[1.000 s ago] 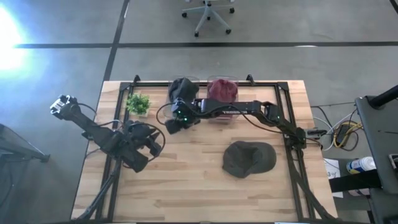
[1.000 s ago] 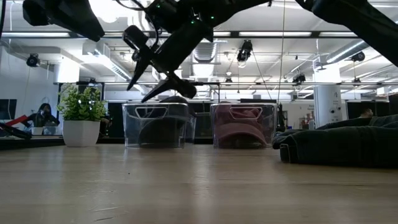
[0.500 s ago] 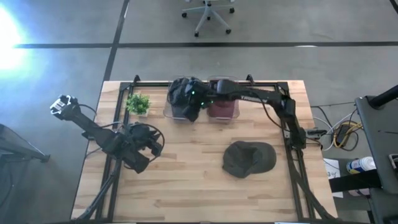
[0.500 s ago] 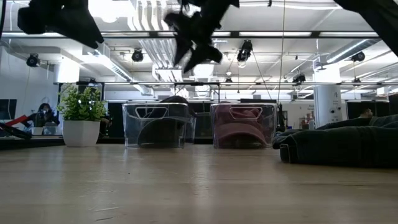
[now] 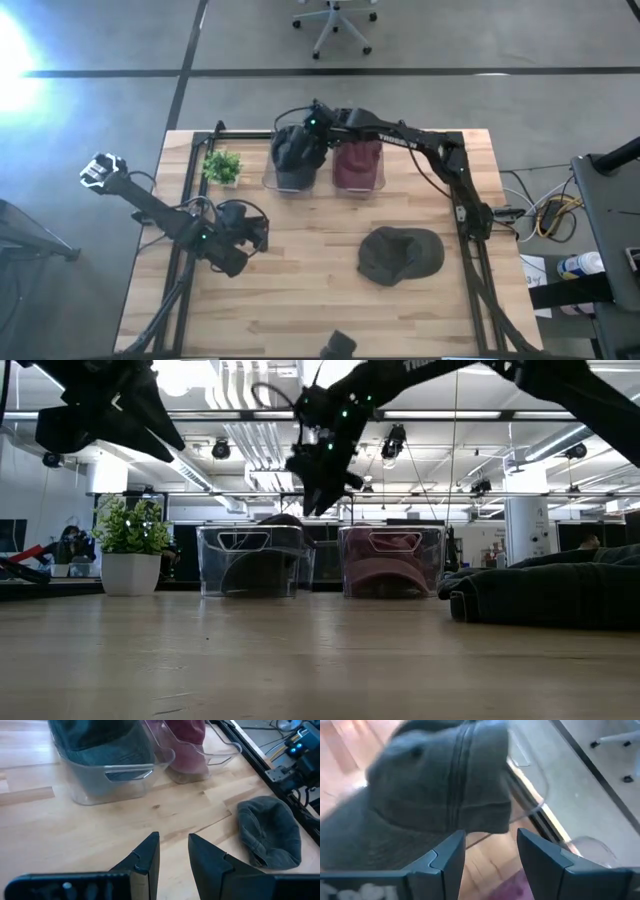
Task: Pick & Place hat
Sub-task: Put the left black cap into the left transparent bin
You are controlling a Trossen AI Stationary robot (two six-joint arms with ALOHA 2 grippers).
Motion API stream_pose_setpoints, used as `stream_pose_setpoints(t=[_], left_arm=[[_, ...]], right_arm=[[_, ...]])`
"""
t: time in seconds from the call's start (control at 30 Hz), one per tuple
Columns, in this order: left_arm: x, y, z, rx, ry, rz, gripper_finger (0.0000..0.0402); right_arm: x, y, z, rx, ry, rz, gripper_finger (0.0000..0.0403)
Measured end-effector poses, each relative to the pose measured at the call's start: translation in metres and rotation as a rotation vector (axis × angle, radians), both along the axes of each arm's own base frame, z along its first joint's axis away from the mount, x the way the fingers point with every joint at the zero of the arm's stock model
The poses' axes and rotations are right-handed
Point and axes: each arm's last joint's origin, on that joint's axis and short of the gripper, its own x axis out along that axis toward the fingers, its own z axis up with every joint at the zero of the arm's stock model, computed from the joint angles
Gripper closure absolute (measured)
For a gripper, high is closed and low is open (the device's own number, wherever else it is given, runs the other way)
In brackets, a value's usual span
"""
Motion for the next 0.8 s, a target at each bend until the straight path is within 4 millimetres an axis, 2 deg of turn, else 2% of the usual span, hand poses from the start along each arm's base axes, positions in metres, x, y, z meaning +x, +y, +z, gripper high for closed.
stream_pose_setpoints(t=[0.3,0.7,0.8], left_arm=[[0.001,0.002,0.000,0.020,-0.009,0.019,0.0305],[0.018,-0.007,-0.015,0.021,0.010,0.018,0.0305],[0.022,-0.009,-0.017,0.009,-0.003,0.019,0.0305]], right_arm=[[0.019,-0.010,-0.046,-0.029,0.063,0.091,0.0227],[0.033,-0.010,-0.056,-0.159,0.116,0.313,0.0227],[0.034,-0.011,-0.068,-0.152,0.159,0.330,0.0227]])
